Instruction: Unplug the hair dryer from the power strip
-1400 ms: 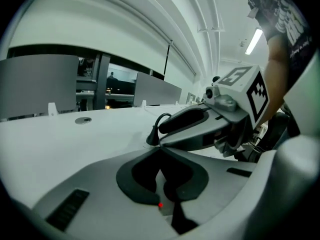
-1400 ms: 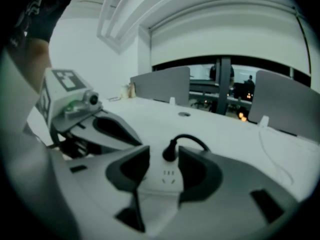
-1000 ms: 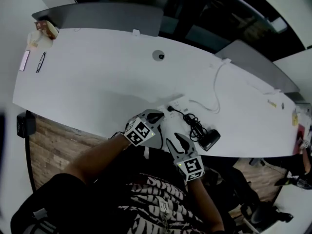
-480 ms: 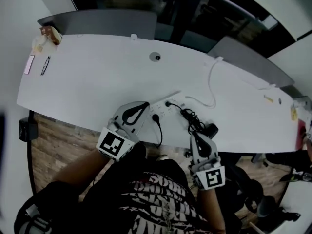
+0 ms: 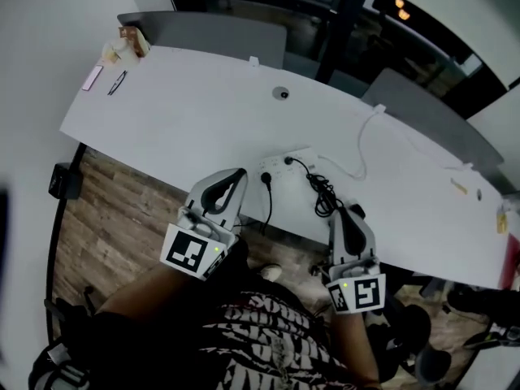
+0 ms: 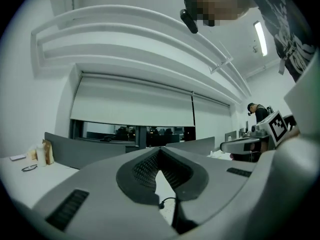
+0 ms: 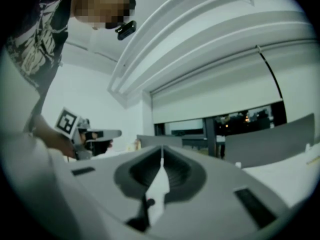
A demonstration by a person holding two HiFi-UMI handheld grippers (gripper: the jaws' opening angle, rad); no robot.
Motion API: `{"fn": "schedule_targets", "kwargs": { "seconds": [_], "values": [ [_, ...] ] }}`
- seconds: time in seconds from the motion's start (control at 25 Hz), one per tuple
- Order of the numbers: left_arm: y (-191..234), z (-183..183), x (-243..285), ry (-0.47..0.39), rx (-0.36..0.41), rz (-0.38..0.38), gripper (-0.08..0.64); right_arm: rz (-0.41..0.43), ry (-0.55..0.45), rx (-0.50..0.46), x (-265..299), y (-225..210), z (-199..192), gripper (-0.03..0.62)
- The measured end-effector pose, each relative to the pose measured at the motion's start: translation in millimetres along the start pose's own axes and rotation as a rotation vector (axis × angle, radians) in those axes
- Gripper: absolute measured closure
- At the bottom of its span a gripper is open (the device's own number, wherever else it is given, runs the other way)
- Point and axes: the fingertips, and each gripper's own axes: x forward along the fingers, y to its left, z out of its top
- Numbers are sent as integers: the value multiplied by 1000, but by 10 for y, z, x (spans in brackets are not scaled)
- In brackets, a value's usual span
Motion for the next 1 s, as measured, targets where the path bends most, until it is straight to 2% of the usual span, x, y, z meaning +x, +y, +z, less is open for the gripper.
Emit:
{"fn": "schedule_targets", "kwargs": {
  "seconds": [0.36, 0.72, 1.0],
  "values": [
    [-304, 131, -351, -16, 20, 77, 532, 69, -26, 40, -337, 240, 8, 555],
    [-306, 84, -364, 4, 35, 3, 532, 72, 14, 24, -212, 445, -64, 554],
    [67, 27, -423, 10, 29, -36, 532, 78, 55, 42, 166, 774, -252, 554]
  ]
}}
